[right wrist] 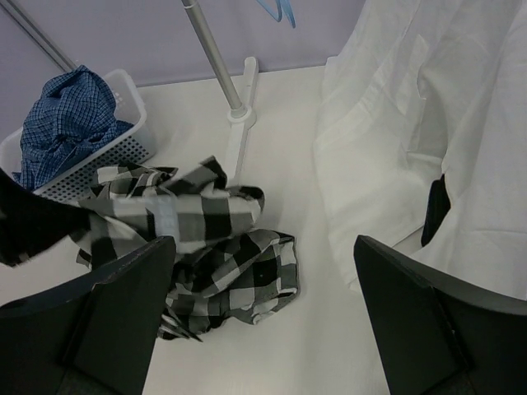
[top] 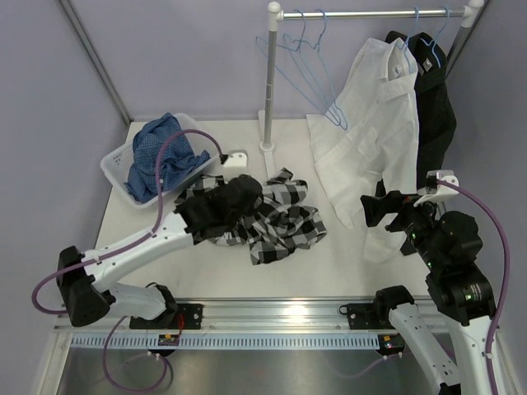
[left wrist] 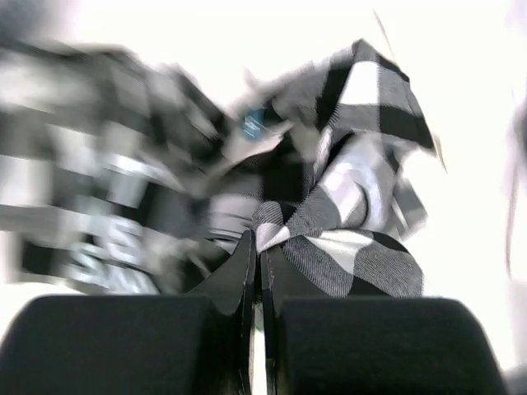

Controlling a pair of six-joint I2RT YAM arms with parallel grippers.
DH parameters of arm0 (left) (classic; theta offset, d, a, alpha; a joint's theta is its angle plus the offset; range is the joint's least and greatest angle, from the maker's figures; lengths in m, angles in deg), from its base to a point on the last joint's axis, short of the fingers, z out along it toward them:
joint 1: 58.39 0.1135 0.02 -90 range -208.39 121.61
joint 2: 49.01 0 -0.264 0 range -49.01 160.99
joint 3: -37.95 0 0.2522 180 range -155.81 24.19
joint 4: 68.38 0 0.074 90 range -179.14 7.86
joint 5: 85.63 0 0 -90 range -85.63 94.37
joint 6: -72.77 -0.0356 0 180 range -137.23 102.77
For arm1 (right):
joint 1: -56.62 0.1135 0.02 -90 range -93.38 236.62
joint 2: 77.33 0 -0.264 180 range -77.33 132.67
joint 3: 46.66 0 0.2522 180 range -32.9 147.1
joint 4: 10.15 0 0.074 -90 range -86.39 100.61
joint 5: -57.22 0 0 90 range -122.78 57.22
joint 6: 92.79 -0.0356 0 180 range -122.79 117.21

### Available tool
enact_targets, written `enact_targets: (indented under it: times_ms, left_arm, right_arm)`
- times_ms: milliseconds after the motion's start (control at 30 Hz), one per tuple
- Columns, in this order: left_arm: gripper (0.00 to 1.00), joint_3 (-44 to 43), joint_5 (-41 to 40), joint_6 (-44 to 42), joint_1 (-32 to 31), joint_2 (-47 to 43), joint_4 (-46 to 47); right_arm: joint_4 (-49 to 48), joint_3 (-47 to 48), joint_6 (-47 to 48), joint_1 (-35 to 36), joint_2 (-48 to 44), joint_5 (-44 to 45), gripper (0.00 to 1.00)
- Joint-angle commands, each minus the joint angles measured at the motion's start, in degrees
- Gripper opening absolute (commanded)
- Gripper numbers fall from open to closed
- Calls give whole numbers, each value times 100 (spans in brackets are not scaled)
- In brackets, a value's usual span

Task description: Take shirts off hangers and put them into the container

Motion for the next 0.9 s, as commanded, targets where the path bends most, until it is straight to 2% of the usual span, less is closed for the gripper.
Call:
enact_targets:
  times_ms: [0,233,300,433,633,767,867]
  left_arm:
    - [0,-71,-878,-570,632,-216,-223]
    - [0,-36,-1055,-764,2091,-111,-206]
    - [0,-1,-1029,-747,2154,-58,-188]
    - [0,244,-458,-563,2102,301,5]
    - [10,798,-9,-307,2014,847,462]
    - [27,808,35,-368,2014,909,480]
    - [61,694,-105,-518,1944,664,454]
  right_arm:
    - [-261,-37,-24,-5,-37,-77,99]
    - [-269,-81,-15,-14,-63,-86,100]
    - [-278,-89,-15,-5,-72,-78,99]
    - [-304,-98,-23,-14,-37,-95,99]
    - [-313,-125,-24,-14,-11,-130,100]
    - [-313,-125,-15,-14,-11,-139,99]
    - [-331,-142,-23,-14,7,-148,100]
